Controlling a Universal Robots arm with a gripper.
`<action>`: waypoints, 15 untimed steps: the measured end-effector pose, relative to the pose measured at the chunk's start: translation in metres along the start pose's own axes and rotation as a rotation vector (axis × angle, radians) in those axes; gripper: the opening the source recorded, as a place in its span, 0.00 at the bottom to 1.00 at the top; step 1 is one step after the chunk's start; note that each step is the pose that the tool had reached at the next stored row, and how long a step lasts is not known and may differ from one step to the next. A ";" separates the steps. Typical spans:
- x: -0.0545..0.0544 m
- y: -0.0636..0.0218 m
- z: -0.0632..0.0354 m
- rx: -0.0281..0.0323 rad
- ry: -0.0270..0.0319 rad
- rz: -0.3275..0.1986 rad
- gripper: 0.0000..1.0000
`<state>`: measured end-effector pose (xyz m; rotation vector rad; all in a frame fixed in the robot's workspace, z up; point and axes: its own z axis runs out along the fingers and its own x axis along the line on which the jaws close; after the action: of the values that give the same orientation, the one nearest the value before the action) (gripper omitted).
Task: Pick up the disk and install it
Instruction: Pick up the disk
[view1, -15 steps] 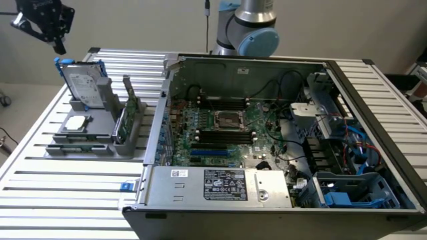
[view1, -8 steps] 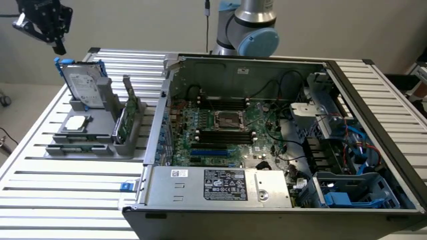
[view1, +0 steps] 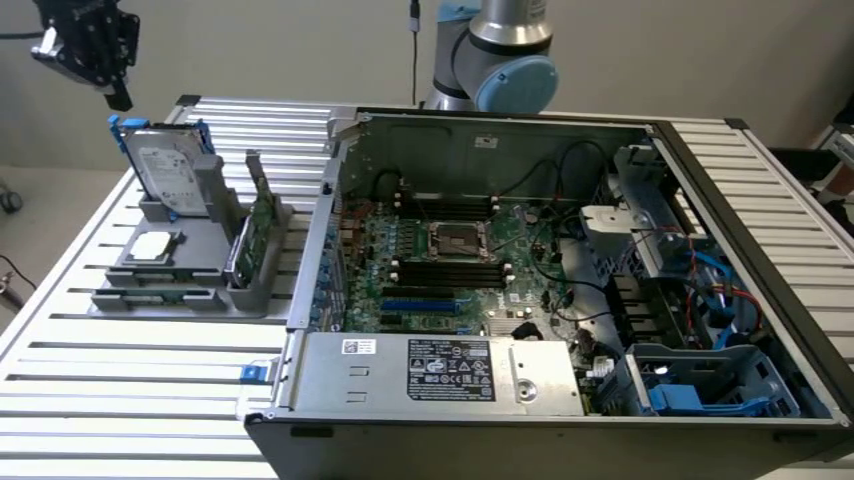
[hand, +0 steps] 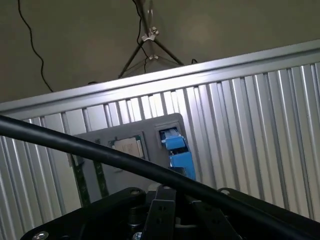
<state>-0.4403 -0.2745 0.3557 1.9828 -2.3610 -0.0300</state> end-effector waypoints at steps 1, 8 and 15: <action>0.000 0.0000 0.0001 0.0007 0.0009 -0.018 0.11; 0.000 0.0000 0.0008 0.0124 0.0046 -0.140 0.11; 0.000 0.0000 0.0013 0.0450 -0.0128 -0.211 0.11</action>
<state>-0.4404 -0.2742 0.3544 2.2503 -2.1675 0.0011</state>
